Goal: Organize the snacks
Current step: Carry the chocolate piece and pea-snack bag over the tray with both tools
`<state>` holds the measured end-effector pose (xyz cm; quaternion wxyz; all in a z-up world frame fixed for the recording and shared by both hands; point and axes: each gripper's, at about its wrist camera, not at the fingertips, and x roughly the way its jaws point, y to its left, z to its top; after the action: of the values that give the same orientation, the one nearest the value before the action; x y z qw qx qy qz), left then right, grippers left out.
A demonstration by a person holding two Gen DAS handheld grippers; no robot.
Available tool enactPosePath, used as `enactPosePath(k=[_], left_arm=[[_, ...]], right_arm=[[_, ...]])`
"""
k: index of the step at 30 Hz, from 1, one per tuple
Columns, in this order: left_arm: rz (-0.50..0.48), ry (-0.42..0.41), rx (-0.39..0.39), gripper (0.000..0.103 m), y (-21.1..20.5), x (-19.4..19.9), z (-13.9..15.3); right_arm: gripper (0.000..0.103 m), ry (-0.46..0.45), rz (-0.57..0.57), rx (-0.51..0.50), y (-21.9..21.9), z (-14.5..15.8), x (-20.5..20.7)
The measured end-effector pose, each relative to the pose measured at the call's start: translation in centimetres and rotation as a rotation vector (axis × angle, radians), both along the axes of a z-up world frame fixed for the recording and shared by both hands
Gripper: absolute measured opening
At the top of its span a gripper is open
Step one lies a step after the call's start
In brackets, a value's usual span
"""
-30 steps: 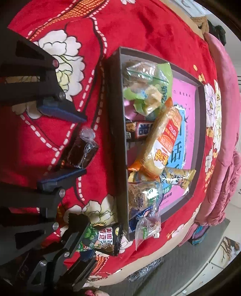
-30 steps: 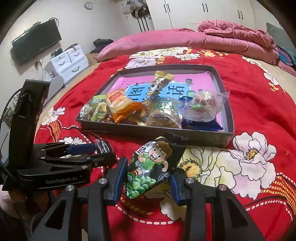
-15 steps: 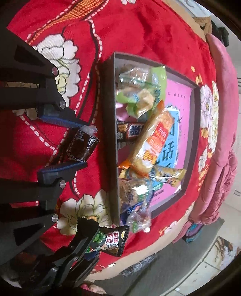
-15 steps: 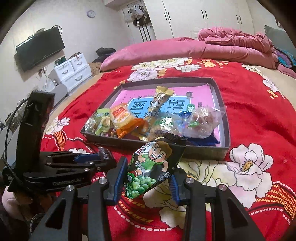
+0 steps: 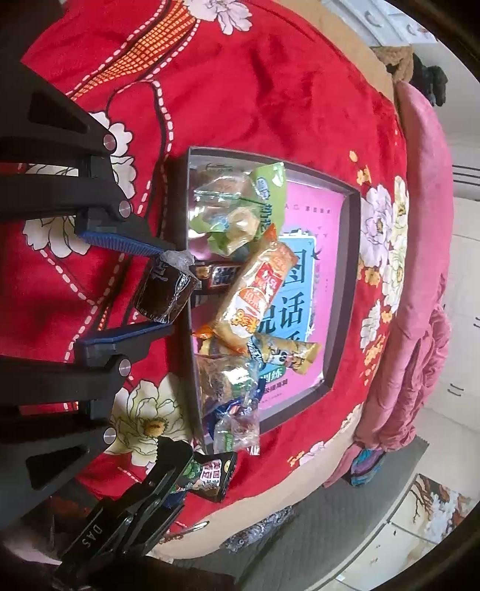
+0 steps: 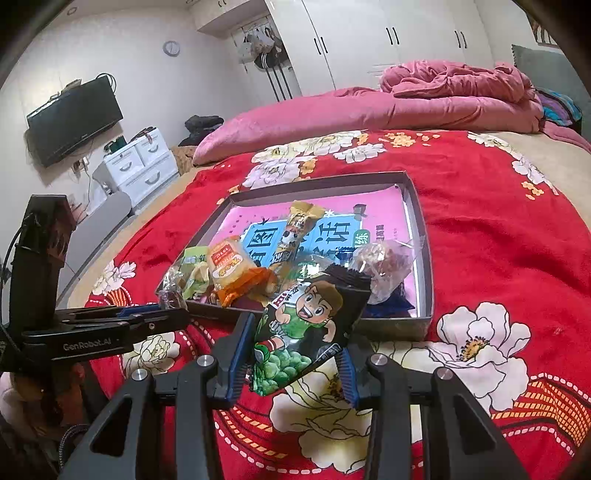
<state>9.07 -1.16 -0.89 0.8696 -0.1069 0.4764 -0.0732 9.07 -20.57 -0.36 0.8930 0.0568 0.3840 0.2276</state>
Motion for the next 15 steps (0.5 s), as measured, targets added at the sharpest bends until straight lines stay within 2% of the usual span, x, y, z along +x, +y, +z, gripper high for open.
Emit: enactPosePath(k=[15], left_arm=[[0.035, -0.030, -0.009, 0.036, 1.2, -0.1, 1.1]], right_arm=[[0.042, -0.030, -0.017, 0.019, -0.8, 0.6, 0.5]])
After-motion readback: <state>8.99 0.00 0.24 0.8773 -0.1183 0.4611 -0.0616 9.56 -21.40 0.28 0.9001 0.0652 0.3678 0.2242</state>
